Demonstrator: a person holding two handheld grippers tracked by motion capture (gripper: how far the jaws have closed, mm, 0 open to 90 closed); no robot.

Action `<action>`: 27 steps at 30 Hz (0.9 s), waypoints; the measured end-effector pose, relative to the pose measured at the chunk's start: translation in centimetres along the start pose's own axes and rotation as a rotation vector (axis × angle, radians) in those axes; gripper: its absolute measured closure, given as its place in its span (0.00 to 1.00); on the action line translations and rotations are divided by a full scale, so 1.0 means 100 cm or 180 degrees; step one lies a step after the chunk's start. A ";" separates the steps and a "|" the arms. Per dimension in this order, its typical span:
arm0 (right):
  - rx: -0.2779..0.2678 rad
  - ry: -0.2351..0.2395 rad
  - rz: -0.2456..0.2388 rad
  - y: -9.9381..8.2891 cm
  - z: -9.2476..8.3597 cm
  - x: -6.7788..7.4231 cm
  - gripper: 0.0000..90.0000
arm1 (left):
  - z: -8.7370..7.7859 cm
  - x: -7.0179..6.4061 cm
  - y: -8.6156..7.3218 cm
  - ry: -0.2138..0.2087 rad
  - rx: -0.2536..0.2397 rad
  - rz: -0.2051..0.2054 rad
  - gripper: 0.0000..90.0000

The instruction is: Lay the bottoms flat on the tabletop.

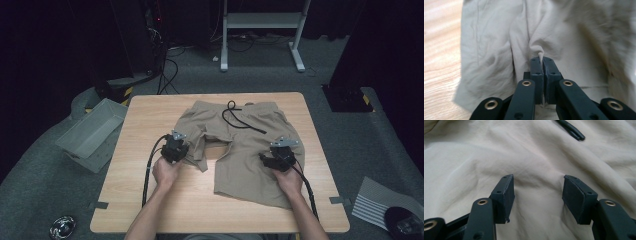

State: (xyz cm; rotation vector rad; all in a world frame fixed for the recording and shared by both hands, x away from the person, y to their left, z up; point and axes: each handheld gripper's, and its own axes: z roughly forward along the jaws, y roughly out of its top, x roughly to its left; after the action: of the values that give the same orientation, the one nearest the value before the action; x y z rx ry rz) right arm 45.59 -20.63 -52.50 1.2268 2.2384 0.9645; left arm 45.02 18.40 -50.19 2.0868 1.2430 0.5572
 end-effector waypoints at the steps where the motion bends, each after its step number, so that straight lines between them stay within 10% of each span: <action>1: 0.0004 -0.0013 0.0010 0.000 0.000 -0.001 0.47 | -0.007 -0.002 -0.002 -0.0036 -0.0009 0.0047 0.97; 8: -0.0002 -0.0041 0.0005 0.000 0.000 0.000 0.47 | -0.051 -0.014 -0.028 -0.0342 -0.0038 0.0195 0.98; 14: -0.0003 -0.0050 0.0007 0.000 0.000 0.000 0.46 | -0.049 -0.023 -0.045 -0.0543 0.0043 0.0267 0.95; 20: 0.0011 -0.0092 0.0008 -0.001 -0.002 0.000 0.46 | -0.047 -0.014 -0.038 -0.0377 -0.0215 -0.0048 0.57; 27: -0.0125 0.0087 -0.0096 0.002 -0.017 0.020 0.48 | -0.045 0.002 -0.035 -0.0209 -0.0289 -0.0370 0.51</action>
State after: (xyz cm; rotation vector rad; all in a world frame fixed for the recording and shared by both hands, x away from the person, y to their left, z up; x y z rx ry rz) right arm 43.58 -19.54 -51.22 1.1663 2.2416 1.0147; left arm 40.05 21.17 -49.45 1.9291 1.2685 0.4799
